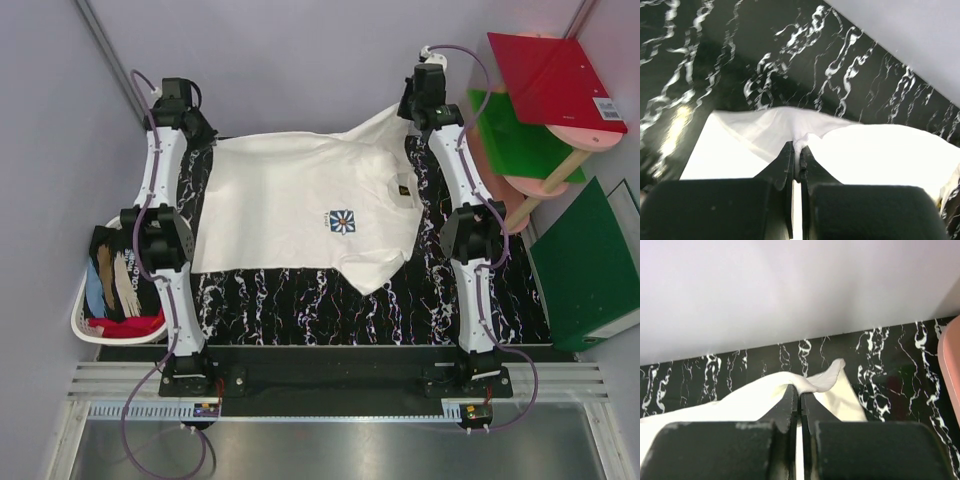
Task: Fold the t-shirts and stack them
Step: Flatten out the tshirt, then fold the flattened tshirt in 1/3 of the way
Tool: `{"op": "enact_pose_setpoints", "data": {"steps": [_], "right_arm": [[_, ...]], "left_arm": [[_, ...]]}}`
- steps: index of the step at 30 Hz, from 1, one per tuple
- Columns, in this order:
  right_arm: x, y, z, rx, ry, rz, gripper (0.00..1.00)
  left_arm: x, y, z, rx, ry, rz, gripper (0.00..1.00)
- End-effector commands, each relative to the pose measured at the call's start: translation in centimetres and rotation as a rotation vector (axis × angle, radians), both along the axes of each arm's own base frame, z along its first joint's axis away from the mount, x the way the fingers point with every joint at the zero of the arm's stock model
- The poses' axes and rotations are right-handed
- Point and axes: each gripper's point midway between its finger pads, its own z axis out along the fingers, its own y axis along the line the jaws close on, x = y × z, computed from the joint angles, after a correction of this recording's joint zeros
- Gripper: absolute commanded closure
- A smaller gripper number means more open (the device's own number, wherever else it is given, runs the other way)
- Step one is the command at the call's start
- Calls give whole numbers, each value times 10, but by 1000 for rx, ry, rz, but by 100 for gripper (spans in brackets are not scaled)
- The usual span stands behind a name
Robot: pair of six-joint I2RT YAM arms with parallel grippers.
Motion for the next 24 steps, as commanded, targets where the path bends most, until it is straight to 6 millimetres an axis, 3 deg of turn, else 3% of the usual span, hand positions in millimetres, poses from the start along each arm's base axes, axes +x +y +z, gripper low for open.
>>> {"op": "enact_pose_setpoints", "data": {"steps": [1,2,3,6,10,14,17,22,24], "right_arm": [[21,-17,2,68,-56,-19,100],[23,-16,-8,85,-39,-21,100],[26,-15,-26,94,-8,-12,100],[21,-9,-43,130,46,12,100],[0,-1,-59,166,158,35,100],[-32,4,-80,186,305,60,100],[-52,6,-82,199,366,75,100],[-69,5,-55,210,365,82,100],[-71,3,-45,208,353,76,100]], "left_arm": [[30,-10,-20,-106,-26,-2,100],[35,-11,-40,-119,5,-2,100],[35,-12,-47,-145,19,-3,100],[29,-9,-69,-174,74,8,100],[7,6,-81,-159,140,49,100],[-10,22,-79,-137,177,78,100],[-13,34,-73,-138,183,93,100],[-8,45,-38,-140,104,114,100],[-1,46,-14,-138,40,119,100]]}}
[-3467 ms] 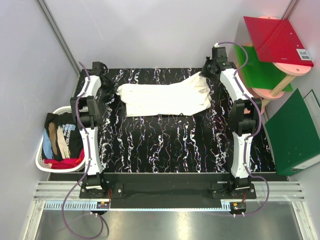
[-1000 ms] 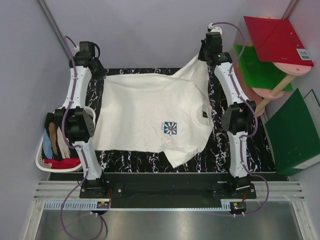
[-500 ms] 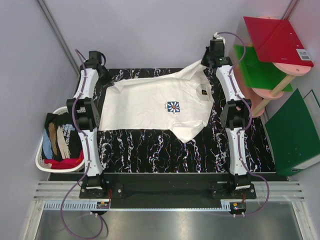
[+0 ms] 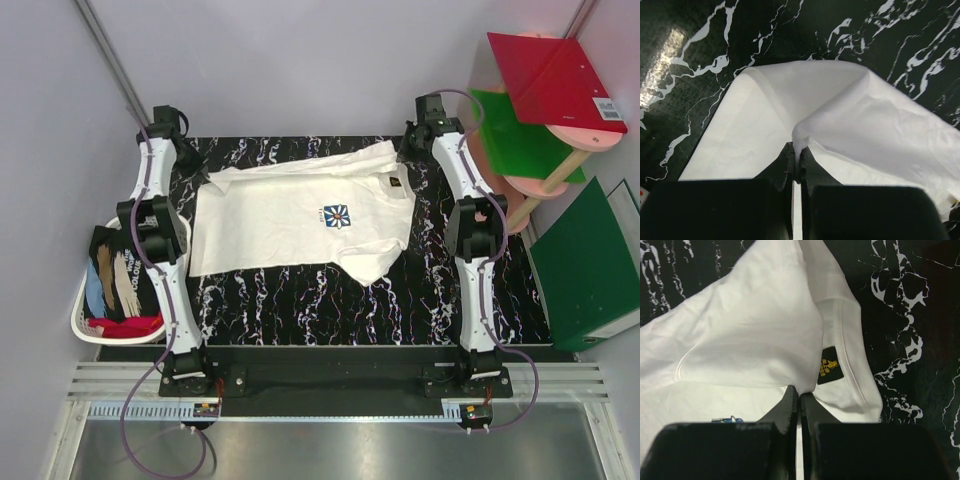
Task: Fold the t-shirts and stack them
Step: Fold the flattened tshirt in 1/3 of the way
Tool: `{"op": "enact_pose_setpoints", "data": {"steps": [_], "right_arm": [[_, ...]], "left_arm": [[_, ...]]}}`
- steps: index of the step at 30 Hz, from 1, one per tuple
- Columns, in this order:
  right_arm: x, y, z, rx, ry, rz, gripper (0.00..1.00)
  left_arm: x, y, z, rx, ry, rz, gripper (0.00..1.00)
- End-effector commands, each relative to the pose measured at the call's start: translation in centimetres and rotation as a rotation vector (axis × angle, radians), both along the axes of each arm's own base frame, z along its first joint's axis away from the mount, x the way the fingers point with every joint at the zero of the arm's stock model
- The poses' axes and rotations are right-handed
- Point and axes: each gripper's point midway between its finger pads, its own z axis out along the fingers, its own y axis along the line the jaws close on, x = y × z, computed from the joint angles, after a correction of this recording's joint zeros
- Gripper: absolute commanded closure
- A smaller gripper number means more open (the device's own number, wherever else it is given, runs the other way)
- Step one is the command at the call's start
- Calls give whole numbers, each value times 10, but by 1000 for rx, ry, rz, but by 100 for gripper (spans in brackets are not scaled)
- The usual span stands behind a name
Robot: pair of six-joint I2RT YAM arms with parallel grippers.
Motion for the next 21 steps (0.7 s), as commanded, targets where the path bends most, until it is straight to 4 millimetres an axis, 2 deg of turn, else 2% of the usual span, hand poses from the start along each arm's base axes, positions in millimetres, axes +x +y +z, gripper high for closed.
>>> {"op": "enact_pose_setpoints", "data": {"steps": [1,3,7,10,12,13,14,15,16,17,19,21], "right_arm": [[-11,3,96,41,-146,3,100],[-8,3,108,42,-175,0,100],[-8,7,115,61,-183,18,100],[-18,11,107,79,-134,35,100],[-29,13,101,98,-89,43,100],[-36,15,97,107,-63,49,100],[-47,19,92,124,-25,62,100],[-54,18,89,127,-1,60,100],[-63,21,83,141,38,67,100],[-74,21,76,149,77,72,100],[-89,24,67,167,130,85,100],[-106,23,53,170,196,79,100]], "left_arm": [[20,10,106,37,-250,26,100],[28,10,130,39,-320,42,100],[40,10,166,44,-440,36,100],[38,1,176,50,-469,-32,100],[28,3,156,71,-406,-38,100],[18,4,157,83,-390,-27,100],[6,9,130,106,-307,-11,100],[-7,10,128,122,-279,5,100],[-17,15,118,139,-237,25,100],[-31,14,94,128,-165,25,100],[-51,8,75,103,-78,27,100],[-77,0,44,66,48,27,100]]}}
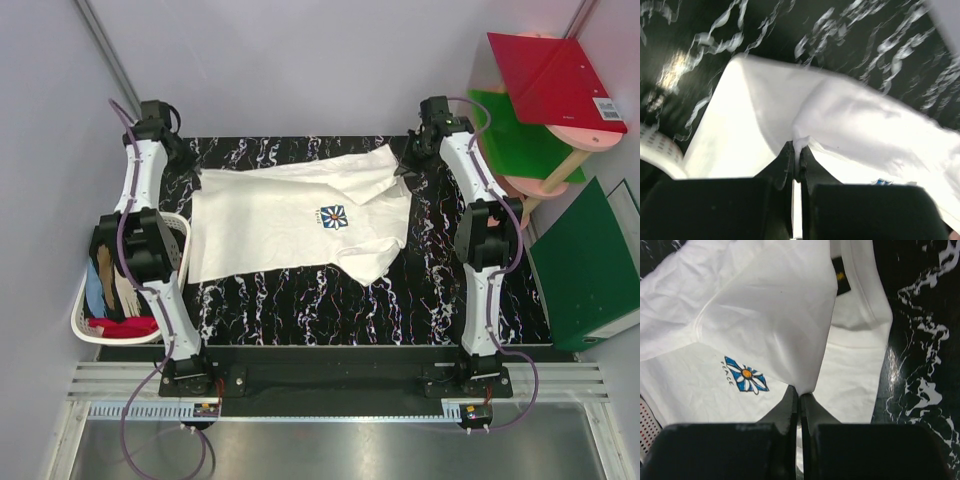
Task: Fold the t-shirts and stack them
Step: Fold the flattened tshirt in 1/3 of the way
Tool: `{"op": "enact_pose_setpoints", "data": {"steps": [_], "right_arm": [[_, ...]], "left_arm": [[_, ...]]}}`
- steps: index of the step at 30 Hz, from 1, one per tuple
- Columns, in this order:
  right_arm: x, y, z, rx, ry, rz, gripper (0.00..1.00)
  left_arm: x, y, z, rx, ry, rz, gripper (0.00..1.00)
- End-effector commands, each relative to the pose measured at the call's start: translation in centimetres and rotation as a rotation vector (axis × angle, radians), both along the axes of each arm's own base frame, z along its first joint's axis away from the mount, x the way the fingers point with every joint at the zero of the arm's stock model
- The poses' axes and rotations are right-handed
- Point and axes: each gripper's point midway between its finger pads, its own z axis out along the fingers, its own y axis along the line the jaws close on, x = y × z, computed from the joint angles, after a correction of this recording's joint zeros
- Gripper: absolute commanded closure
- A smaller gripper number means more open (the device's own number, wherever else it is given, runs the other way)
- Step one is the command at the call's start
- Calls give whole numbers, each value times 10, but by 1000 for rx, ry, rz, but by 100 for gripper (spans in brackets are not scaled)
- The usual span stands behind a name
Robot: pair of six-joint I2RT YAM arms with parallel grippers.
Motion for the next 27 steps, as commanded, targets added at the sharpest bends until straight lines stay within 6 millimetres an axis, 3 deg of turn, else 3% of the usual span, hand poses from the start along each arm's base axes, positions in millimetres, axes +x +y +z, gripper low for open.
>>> {"op": "enact_pose_setpoints", "data": {"steps": [1,2,6,11,13,15,16,17,18,19,20,23,27], "right_arm": [[-44,9,19,71,78,31,100],[-53,8,9,70,114,33,100],[-71,14,-10,98,197,50,100],[-82,11,-31,82,286,52,100],[-87,7,-42,51,328,55,100],[-90,4,-39,34,349,75,88],[-86,3,-35,24,336,81,64],[-86,1,-33,11,335,85,51],[-84,0,-29,1,319,86,42],[-80,-4,-20,-22,284,77,23],[-77,-8,-14,-34,263,67,14],[-68,-12,2,-57,203,57,3],[-54,-10,11,-49,155,41,2]], "left_arm": [[-50,-3,-37,-7,197,25,100],[-61,-7,-51,-16,247,27,100],[-79,-8,-67,13,328,43,100],[-78,3,-68,67,377,84,100],[-82,3,-77,71,431,84,100],[-82,2,-79,63,453,73,84],[-81,-1,-78,47,451,63,76],[-79,-3,-75,43,439,60,53],[-78,-4,-72,45,428,59,43],[-77,-5,-69,55,417,57,35],[-74,-6,-62,63,393,54,25],[-72,-6,-56,67,375,56,22],[-71,-2,-57,83,376,75,25]]}}
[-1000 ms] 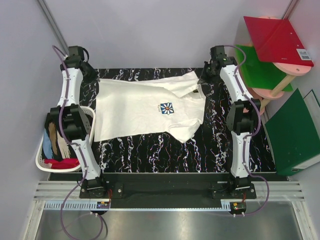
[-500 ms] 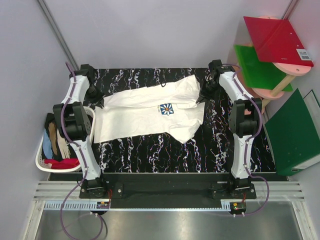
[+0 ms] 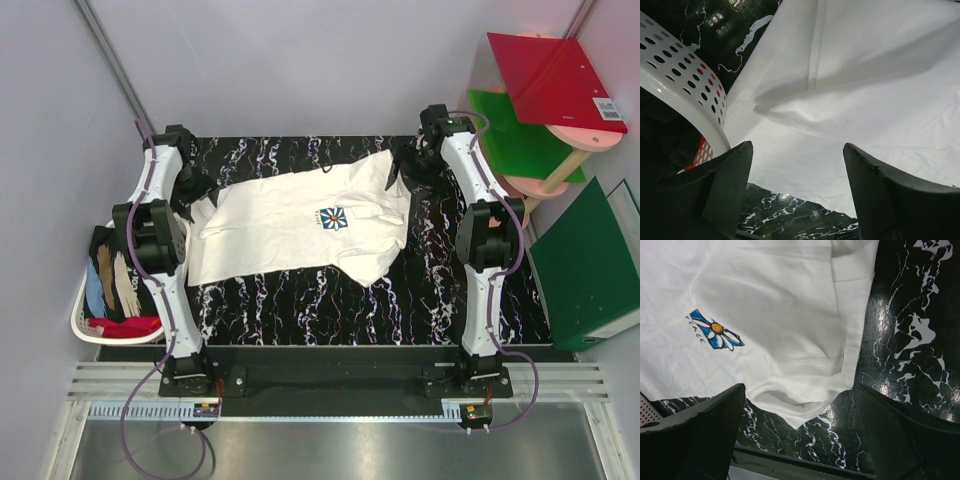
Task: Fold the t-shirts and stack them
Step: Fold the flattened tshirt in 1/3 of the way
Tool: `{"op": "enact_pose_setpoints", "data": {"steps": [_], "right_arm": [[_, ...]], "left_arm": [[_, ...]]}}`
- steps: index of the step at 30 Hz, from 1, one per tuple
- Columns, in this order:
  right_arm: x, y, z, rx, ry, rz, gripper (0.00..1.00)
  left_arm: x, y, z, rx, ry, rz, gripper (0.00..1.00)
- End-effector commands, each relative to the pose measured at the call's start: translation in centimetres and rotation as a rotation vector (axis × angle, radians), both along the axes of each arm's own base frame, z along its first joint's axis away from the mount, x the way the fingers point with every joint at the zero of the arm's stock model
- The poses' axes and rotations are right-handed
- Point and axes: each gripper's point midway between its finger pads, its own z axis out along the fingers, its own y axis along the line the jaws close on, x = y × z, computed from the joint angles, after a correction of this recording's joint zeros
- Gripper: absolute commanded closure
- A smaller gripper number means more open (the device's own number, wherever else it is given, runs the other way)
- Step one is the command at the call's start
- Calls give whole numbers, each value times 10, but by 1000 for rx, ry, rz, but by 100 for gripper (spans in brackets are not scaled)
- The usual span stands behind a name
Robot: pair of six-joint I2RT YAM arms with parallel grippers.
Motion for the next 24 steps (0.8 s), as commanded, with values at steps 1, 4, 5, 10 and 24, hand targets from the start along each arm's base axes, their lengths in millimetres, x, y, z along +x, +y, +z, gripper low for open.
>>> {"op": "enact_pose_setpoints", "data": {"steps": [1,4,5,10,24], "right_arm": [[22,-2,35,-16,-126,-11,2],[39,2,38,6,-174,-17,4],[43,3,38,10,-182,-17,4],[58,13,42,58,-210,-8,5],[53,10,33,74,-179,-4,6]], "left_arm": [[10,7,26,55,-72,26,28],[14,11,21,68,-67,51,37],[16,10,15,67,-55,50,37],[35,13,10,120,-70,50,37],[41,14,-34,163,15,49,49]]}}
